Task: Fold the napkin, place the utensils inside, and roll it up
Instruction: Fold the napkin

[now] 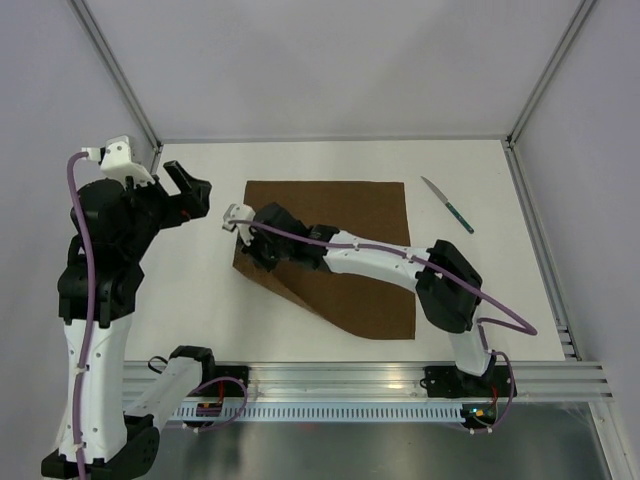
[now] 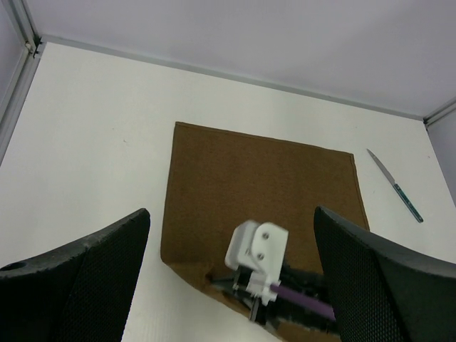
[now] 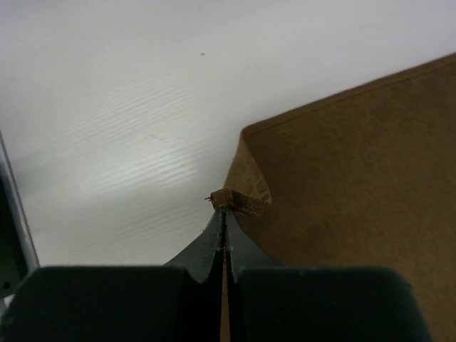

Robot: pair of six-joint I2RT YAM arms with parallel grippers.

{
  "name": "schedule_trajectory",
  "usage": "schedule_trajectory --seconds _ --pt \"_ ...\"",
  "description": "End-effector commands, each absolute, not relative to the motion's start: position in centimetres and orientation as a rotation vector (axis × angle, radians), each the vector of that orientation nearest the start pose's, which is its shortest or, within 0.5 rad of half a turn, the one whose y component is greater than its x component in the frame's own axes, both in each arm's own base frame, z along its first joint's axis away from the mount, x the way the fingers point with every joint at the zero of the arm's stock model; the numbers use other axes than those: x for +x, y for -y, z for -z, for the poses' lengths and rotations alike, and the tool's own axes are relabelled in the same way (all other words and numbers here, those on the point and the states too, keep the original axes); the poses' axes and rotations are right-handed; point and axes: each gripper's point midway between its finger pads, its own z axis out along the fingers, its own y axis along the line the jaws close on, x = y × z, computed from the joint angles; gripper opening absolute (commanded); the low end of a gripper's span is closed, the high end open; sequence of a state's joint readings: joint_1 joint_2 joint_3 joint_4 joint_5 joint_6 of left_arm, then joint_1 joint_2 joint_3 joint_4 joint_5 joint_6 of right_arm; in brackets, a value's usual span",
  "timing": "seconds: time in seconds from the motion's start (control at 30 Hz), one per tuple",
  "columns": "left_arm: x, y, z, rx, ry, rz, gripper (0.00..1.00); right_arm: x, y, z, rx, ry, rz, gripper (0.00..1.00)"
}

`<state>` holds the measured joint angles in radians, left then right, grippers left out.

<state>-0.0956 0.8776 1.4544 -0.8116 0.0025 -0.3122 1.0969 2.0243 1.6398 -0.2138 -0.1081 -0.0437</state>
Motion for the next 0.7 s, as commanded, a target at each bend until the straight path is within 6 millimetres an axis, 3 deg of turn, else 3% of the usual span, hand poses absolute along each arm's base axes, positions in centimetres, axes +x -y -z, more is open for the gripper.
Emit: schedule_trajectory --seconds 0.0,0.37,0.67 --pt "26.1 4.4 -41.1 -0.178 -1.776 0.329 1.00 27.7 -48.2 -17.9 -1.163 -1.863 -0.686 0.00" --pt "27.5 5.1 -40.4 -0.157 -1.786 0.363 1.00 36.7 -39.4 -18.7 -0.979 -1.937 -0.538 0.01" --pt "28.0 5.5 -40.1 -0.146 -1.793 0.377 1.00 41.8 -33.7 -17.9 -0.859 -1.991 -0.448 0.01"
